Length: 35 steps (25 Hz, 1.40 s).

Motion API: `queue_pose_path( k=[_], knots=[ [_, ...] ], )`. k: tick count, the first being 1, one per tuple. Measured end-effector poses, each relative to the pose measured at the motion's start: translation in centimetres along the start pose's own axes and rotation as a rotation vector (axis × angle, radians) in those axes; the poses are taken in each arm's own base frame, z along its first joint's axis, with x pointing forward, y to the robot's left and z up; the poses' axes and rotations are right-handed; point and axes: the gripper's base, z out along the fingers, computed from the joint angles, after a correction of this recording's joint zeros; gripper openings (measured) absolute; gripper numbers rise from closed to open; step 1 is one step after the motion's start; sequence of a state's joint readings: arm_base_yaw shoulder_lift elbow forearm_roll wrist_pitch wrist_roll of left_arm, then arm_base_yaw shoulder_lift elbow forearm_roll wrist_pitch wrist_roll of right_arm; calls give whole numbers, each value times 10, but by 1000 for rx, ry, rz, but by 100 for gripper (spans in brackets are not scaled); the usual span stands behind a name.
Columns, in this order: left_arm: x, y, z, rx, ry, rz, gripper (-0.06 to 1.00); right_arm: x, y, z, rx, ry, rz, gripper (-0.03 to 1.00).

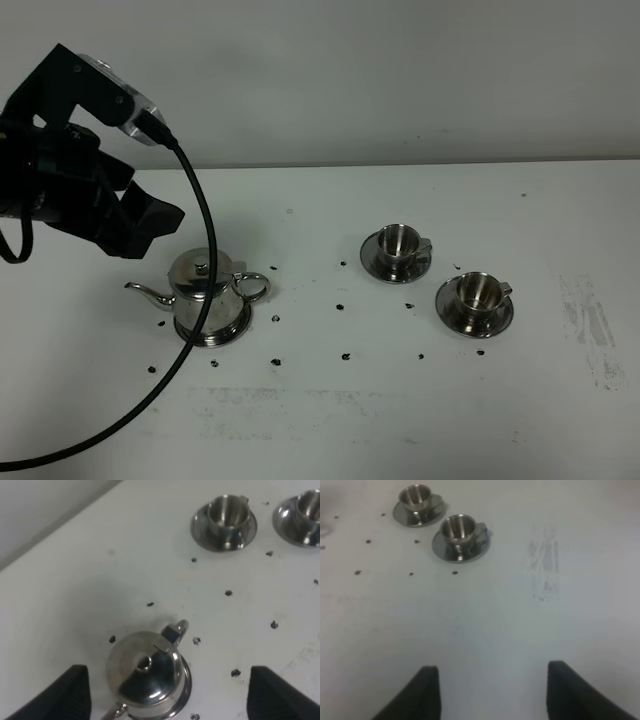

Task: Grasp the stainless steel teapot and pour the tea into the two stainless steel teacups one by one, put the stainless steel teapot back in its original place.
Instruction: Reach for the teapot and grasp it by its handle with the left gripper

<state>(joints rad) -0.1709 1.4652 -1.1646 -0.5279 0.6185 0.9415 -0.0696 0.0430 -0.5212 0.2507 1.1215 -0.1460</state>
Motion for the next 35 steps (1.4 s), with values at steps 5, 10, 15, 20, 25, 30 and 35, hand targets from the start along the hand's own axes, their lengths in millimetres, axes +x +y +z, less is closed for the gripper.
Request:
queue_pose_path(
  k=[5,10,15,20,25,30,35],
  knots=[
    [0,-5,16,33,25,10,62,0,0,0,2,0,2,47],
    [-12,-29,42,95,49,93,62,0,0,0,2,-1,3,47],
    [-35,-40,69,111,74,124,62,0,0,0,1,-1,4,47],
    [-56,-29,94,82,115,155,62,0,0,0,0,-2,4,47],
    [-61,-21,124,98,177,176,62,0,0,0,-1,-2,5,47],
    [-48,-19,150,140,253,252,62,0,0,0,-1,-2,5,47],
    [-42,-22,162,162,279,278,62,0,0,0,-1,-2,5,47]
  ],
)
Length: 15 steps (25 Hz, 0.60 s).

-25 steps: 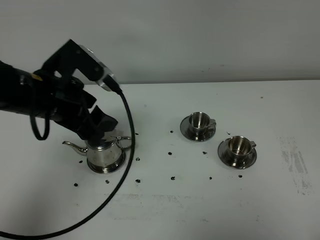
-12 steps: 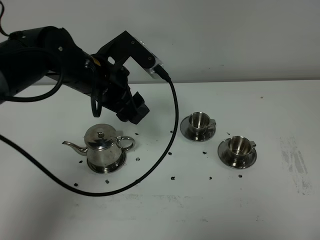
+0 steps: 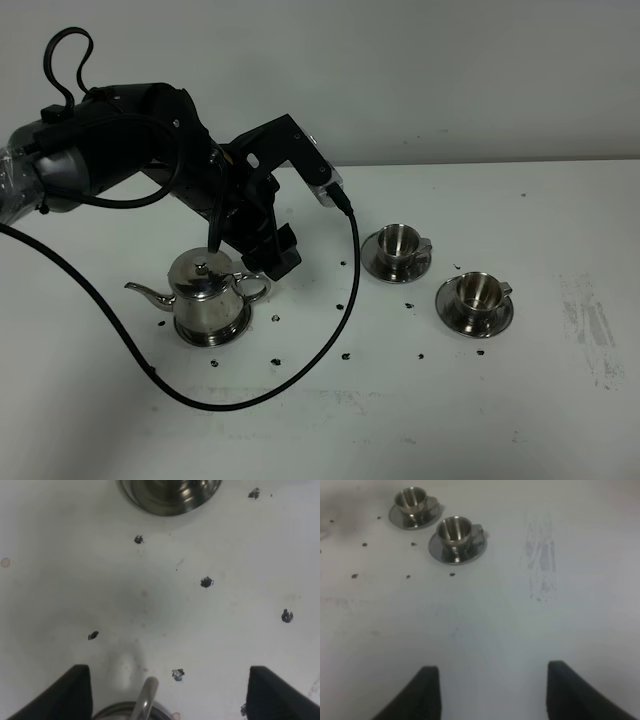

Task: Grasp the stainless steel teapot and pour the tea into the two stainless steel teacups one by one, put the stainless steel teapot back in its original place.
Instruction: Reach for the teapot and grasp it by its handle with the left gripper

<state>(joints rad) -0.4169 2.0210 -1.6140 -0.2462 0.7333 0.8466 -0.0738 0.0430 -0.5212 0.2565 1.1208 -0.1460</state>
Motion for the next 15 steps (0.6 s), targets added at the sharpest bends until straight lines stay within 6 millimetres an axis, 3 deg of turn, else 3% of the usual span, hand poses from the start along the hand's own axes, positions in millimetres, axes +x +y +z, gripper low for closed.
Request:
queue_pose_path(
  k=[15],
  knots=[
    [11,1,42,43,56,76,62,0,0,0,0,0,0,47]
  ],
)
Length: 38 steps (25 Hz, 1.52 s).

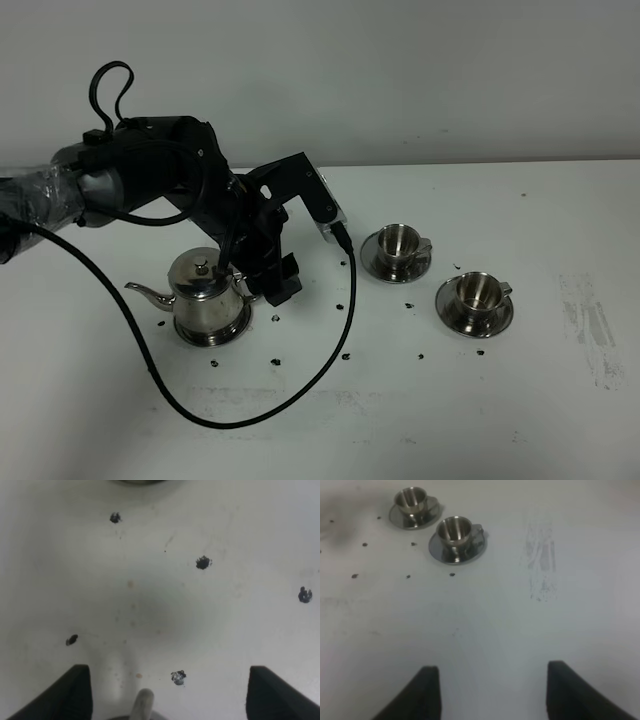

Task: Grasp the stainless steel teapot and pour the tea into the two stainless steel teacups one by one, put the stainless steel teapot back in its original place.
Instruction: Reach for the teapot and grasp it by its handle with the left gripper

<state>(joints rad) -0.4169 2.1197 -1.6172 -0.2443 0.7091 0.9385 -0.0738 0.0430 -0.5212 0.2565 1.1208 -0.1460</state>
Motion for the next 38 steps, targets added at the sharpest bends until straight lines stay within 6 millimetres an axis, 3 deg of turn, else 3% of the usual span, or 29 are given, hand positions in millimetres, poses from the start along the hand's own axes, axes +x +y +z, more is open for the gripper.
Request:
queue_pose_path(
  k=[9,17,38],
  knots=[
    [6,-1,19,32,35,-2,62,0,0,0,0,0,0,47],
    [14,-2,18,41,118,50,62,0,0,0,0,0,0,47],
    [14,-11,14,133,128,-64,62,0,0,0,0,0,0,47]
  ],
)
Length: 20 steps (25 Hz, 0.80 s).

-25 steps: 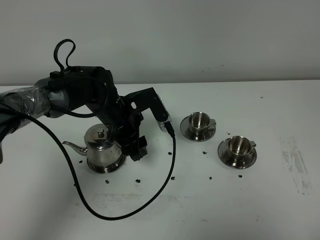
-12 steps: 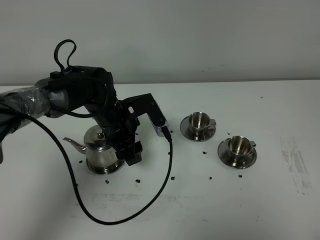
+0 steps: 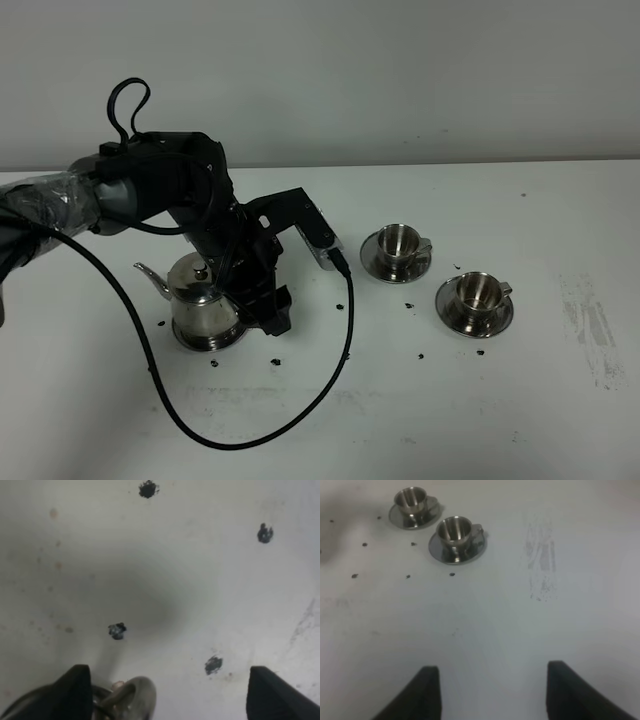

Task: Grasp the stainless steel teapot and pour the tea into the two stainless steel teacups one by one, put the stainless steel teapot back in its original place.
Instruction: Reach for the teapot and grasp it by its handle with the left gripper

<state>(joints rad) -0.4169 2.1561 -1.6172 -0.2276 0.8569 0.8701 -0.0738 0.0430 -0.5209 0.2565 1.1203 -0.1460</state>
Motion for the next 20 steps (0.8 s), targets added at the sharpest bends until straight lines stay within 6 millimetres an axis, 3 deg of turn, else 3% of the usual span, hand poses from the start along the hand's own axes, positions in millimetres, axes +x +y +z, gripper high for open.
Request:
queue_pose_path(
  k=[6,20],
  knots=[
    [-2,-6,-22,8,-14,-32,62,0,0,0,0,0,0,47],
    [5,-15,-24,95,65,-107,62,0,0,0,0,0,0,47]
  ],
)
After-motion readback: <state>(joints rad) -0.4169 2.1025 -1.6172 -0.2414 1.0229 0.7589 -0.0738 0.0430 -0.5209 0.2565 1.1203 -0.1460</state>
